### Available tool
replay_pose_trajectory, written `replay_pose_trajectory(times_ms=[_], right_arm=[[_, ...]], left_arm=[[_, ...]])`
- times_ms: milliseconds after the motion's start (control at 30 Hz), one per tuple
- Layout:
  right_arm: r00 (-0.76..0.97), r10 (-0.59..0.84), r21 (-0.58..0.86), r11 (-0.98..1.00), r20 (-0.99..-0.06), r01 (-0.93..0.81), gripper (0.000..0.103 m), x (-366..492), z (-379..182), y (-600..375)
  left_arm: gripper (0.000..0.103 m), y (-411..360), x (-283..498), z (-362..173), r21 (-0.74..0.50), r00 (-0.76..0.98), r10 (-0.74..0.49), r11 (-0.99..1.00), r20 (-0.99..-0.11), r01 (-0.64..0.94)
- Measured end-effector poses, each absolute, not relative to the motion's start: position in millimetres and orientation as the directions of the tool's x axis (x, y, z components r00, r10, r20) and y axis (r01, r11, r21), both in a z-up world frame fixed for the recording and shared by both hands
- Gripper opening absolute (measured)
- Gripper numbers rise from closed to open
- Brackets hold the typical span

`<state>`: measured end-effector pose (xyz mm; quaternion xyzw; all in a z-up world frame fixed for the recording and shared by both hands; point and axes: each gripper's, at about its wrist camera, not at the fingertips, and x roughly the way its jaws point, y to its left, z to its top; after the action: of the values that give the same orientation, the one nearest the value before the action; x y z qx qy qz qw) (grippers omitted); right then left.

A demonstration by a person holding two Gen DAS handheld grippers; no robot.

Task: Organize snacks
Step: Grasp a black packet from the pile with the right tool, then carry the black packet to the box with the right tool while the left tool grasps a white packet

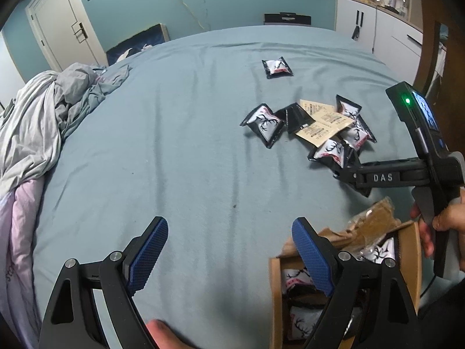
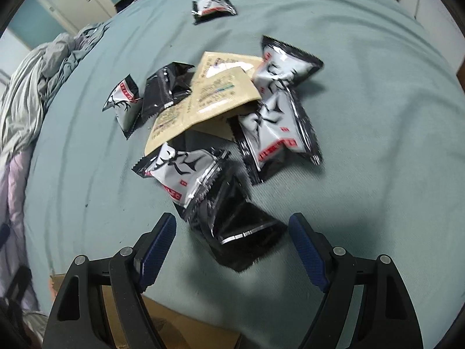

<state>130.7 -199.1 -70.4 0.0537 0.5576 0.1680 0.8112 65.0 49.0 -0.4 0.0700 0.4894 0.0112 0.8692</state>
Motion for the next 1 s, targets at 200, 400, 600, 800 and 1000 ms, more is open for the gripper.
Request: replay_pose_trajectory(times_ms=[200, 400, 600, 800, 1000], right_arm=[[0.331, 0.35, 0.282, 0.93, -0.876, -0.236, 0.063, 130, -74, -199], [0.357, 0.406, 0.334, 0.909, -0.841, -0.249, 0.029, 127, -59, -205], [0.453, 0.472, 0.378, 0.88, -0.756, -0.287, 0.022, 112, -19, -213], [0.485, 0.511, 0.428, 0.86, -0.71, -0.279, 0.022, 97, -6, -226], [0.473, 0.52, 0.447, 0.854, -0.711, -0.267, 0.022, 103, -14, -231]], left_arm=[[0.088, 54, 75, -2, 0.123, 0.533, 0.09, 0.992, -0.841, 0.026], [0.088, 60, 94, -8, 0.103, 0.543, 0.081, 0.995, -0.836, 0.009], [0.088, 70, 140, -29, -0.031, 0.475, -0.035, 0.999, -0.879, 0.017], [0.088, 56, 178, -44, -0.029, 0.469, -0.061, 0.997, -0.881, 0.075], [0.088, 30, 218, -71, 0.046, 0.443, -0.023, 0.988, -0.896, 0.145]])
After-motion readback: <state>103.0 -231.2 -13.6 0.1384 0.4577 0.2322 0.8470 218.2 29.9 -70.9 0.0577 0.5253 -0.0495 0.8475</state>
